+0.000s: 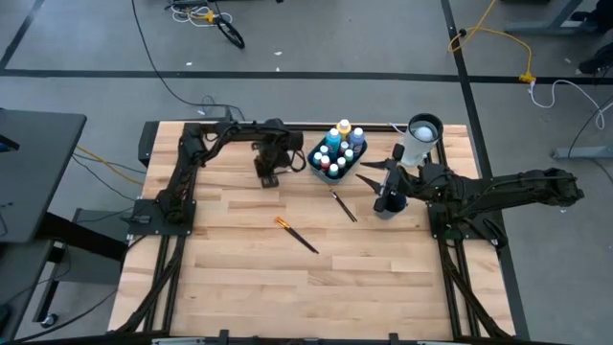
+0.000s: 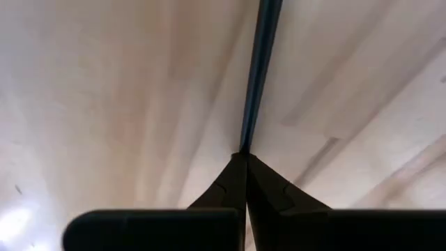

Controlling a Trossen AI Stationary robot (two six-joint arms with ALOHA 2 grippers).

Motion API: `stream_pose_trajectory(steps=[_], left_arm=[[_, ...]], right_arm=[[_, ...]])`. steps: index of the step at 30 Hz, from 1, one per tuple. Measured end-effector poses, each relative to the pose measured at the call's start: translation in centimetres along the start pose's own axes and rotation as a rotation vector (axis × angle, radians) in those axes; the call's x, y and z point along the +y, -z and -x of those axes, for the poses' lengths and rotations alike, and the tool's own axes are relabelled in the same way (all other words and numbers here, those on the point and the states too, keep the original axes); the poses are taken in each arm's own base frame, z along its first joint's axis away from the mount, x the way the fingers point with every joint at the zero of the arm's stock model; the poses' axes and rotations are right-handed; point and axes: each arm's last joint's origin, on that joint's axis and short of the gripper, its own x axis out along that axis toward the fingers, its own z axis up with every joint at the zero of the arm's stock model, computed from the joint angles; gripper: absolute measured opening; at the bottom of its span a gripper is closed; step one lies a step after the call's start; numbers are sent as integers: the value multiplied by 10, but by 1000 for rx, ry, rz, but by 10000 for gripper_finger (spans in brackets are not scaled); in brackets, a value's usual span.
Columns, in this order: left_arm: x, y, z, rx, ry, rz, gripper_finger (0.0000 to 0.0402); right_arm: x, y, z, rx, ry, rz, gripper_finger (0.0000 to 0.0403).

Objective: Pick & Place Paint Supplies
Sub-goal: Put the silver paint brush into the blue cup

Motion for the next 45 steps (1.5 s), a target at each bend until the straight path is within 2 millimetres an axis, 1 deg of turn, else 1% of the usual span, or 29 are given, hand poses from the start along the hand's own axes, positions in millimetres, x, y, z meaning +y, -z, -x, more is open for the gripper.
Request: stream_pose_trajectory(steps=[2,7,9,12,17,23,25,29,35,38,41,43,45], left_arm=[[-9,0,-3,10,-9,-4,3],[-35,2,-12,54,-45,-81,3],[-45,2,-13,70,-83,-90,3],[-60,2,-10,59,-153,-97,3],[-92,2,2,-38,-165,-95,3],[-129,5,2,-59,-201,-123,2],[-142,3,1,-94,-211,-137,3],[-166,4,-1,-138,-231,-171,2],[-191,5,-2,-206,-294,-224,5],[-201,7,-2,-233,-380,-236,3],[-209,15,6,-259,-408,-252,4],[-217,25,18,-304,-408,-277,7],[-223,36,35,-380,-426,-294,7]], right_arm=[[1,1,0,1,-27,-9,158],[5,1,0,-19,-149,-50,158],[6,1,1,-29,-181,-73,158],[6,1,1,-34,-199,-81,158],[7,0,1,-36,-200,-82,158],[7,1,1,-31,-211,-121,158],[7,2,1,-18,-217,-123,158],[10,6,1,12,-283,-130,158],[18,19,-6,136,-322,-258,158],[25,27,-14,184,-329,-295,158],[35,34,-24,206,-363,-317,158],[44,38,-29,205,-390,-326,158],[52,39,-33,203,-412,-323,158]])
